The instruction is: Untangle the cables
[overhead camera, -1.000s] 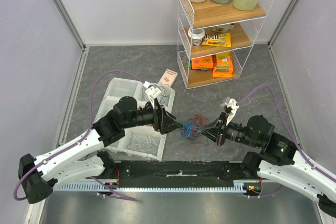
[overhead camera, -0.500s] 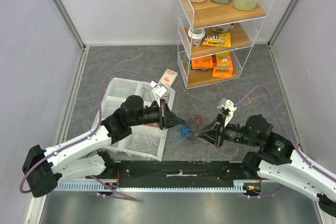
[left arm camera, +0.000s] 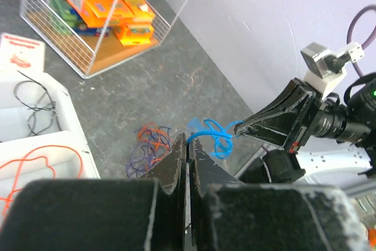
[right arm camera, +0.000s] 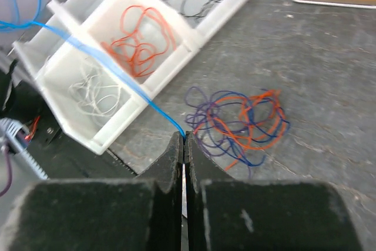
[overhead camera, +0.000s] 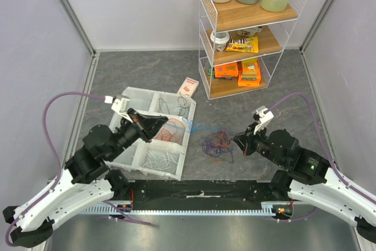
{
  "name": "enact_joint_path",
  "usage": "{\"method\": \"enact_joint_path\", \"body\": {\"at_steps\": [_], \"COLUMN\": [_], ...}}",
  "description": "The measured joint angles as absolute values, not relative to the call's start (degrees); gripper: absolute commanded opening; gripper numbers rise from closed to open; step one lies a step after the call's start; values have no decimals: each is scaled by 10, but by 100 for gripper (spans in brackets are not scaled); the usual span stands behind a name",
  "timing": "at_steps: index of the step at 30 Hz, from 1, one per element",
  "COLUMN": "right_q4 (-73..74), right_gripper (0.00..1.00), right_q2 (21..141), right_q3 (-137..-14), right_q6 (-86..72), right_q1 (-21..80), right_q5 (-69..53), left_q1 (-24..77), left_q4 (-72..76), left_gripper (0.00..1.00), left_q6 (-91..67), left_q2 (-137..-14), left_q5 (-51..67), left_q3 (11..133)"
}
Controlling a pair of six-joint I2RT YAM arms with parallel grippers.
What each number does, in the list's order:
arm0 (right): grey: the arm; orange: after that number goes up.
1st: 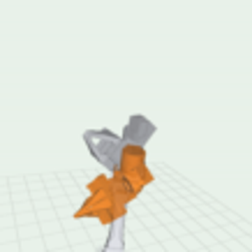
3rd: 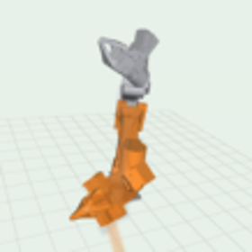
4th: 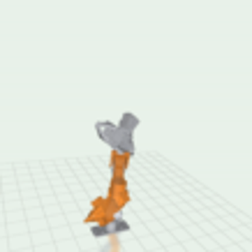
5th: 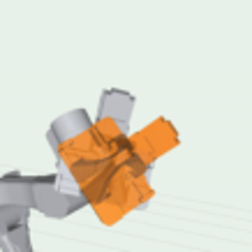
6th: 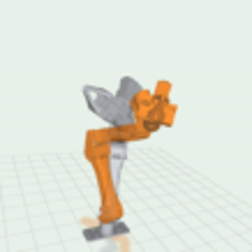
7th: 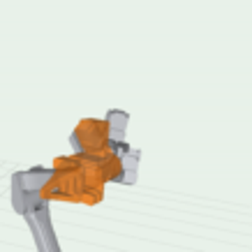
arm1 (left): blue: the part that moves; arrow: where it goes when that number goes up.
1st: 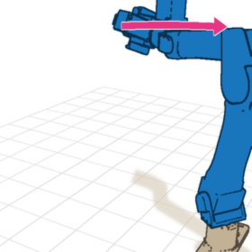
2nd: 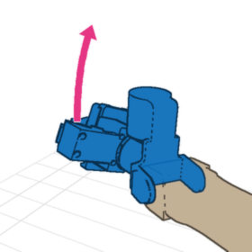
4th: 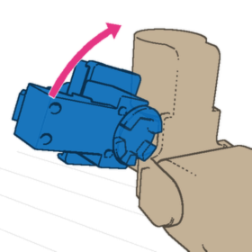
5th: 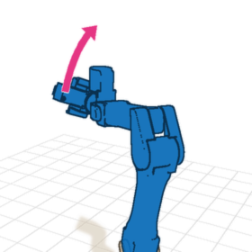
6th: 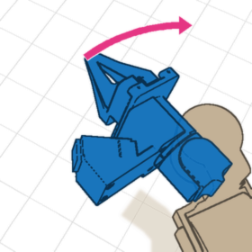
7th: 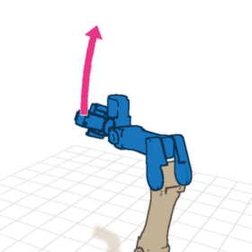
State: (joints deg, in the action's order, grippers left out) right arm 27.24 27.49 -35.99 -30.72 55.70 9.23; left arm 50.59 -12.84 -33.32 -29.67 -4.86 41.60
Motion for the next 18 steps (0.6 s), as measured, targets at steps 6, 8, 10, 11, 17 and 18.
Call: {"method": "enact_joint_path", "body": {"at_steps": [6,8,10,11,17,18], "right_q4": [309,320,331,340,403,413], "right_gripper": [0,0,0,0,0,0], "right_q2": [244,234,225,221,204,199], "right_q3": [-360,-360,-360,-360,-361,-362], "right_q6": [-342,-353,-366,-375,-445,-456], "right_q1": [557,557,557,557,557,557], "right_q5": [191,215,239,253,350,364], "left_q1": [506,506,506,506,506,506], "left_q4": [-183,-199,-218,-229,-313,-328], "left_gripper": [2,2,2,2,2,2], "left_q6": [-318,-314,-310,-309,-304,-304], "left_q2": [-253,-252,-252,-251,-238,-236], "left_q5": [-114,-123,-133,-140,-257,-288], "left_q3": [435,441,447,452,505,519]}}
